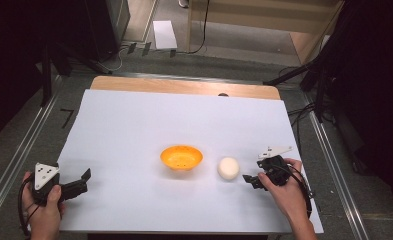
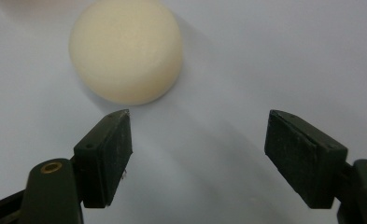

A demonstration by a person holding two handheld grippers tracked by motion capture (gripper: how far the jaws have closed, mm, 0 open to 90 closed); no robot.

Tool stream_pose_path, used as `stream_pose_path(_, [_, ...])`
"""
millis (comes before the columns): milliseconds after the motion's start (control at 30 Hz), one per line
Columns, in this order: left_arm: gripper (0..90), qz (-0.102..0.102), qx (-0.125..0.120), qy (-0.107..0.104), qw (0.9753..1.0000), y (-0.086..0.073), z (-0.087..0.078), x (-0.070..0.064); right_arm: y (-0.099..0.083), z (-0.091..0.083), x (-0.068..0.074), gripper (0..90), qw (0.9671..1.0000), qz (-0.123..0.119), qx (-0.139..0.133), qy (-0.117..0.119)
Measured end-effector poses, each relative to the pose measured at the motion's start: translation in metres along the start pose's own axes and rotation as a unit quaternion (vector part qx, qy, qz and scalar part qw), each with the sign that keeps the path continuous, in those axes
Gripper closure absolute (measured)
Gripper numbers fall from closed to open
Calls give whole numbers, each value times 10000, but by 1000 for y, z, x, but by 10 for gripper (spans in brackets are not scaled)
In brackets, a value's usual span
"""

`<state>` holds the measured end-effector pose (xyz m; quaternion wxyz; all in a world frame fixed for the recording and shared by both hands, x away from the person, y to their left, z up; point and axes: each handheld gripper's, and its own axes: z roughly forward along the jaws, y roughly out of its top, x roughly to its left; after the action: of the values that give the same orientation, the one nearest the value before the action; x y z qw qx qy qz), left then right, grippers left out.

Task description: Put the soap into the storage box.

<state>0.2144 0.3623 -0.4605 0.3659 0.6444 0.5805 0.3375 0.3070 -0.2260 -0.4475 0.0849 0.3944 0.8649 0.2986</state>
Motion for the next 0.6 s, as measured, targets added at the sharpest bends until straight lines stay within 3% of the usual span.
stream_pose_path(400, [0, 7, 14, -46, 10000, 0, 0, 1, 10, 6, 7, 241, 9997, -80, -143, 198])
stream_pose_path(600, [0, 13, 13, -33, 10000, 0, 0, 0, 14, 9, 11, 234, 9995, -153, -81, 247])
